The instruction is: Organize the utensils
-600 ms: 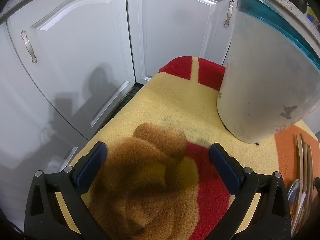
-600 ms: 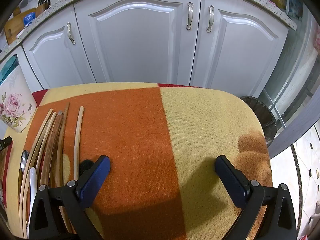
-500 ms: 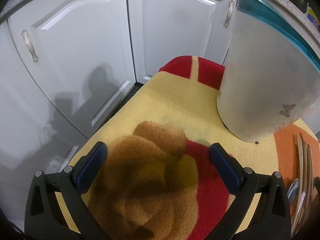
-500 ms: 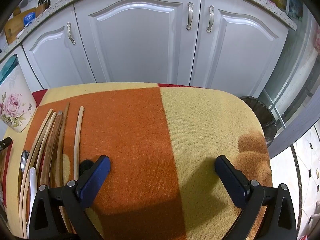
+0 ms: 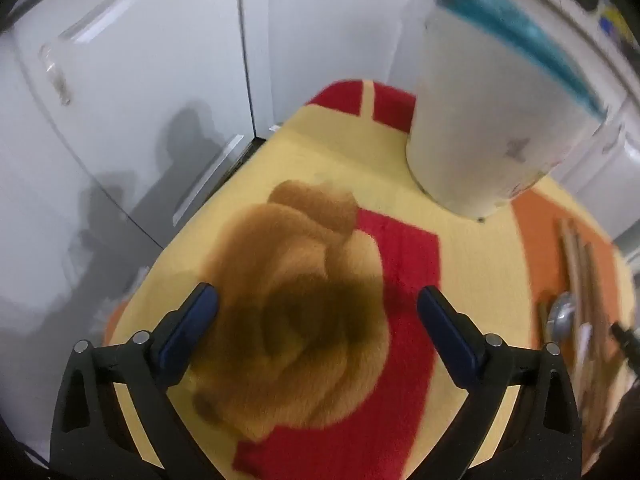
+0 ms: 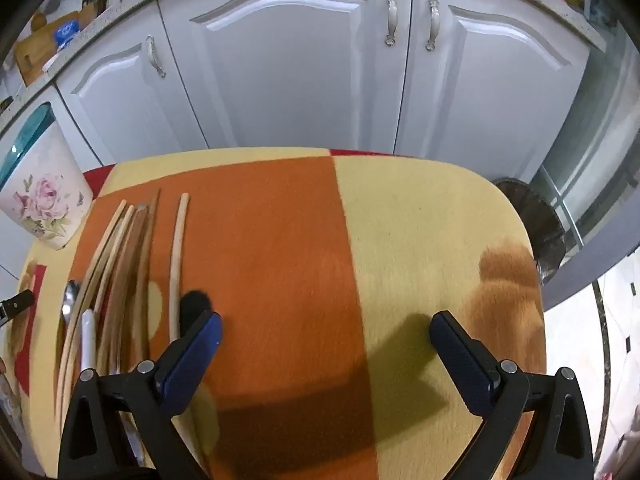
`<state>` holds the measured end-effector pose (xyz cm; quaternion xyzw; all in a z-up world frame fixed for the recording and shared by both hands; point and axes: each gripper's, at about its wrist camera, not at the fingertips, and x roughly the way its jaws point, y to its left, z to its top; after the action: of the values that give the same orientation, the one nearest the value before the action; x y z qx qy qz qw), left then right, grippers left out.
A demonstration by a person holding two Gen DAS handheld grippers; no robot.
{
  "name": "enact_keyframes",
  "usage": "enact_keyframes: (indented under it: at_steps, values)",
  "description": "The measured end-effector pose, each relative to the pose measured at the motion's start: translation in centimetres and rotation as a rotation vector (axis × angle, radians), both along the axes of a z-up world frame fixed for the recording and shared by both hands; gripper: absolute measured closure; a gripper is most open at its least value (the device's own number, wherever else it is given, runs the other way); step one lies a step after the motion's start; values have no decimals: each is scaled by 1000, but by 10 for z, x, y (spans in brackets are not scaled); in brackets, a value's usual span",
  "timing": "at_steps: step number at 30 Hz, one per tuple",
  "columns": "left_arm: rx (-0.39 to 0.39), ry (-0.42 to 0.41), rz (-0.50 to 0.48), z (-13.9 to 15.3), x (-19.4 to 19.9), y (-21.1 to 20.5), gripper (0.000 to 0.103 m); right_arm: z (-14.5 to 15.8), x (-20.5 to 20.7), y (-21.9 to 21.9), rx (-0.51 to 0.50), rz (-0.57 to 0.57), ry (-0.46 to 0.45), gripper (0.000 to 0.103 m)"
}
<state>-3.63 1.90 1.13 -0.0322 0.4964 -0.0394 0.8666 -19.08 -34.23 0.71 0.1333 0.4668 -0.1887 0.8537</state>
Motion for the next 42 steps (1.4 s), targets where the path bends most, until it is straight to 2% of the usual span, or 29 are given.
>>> enact_keyframes:
  at_steps: [2, 10, 19, 29, 42]
  values:
    - [-29, -32, 25, 11, -10, 8, 3, 7, -5, 4, 14, -5, -3, 0]
    - [-21, -211, 28, 72, -40, 19, 3, 65, -20, 27, -2, 22, -75, 0]
    - [-59, -272, -32, 127, -61, -7, 3, 133, -31, 59, -56, 60, -208, 0]
    - [-44, -313, -90, 156, -80, -42, 3, 148, -38, 82, -76, 116, -232, 0]
    - [-10, -344, -131, 165, -95, -63, 3, 159, -40, 92, -118, 142, -247, 0]
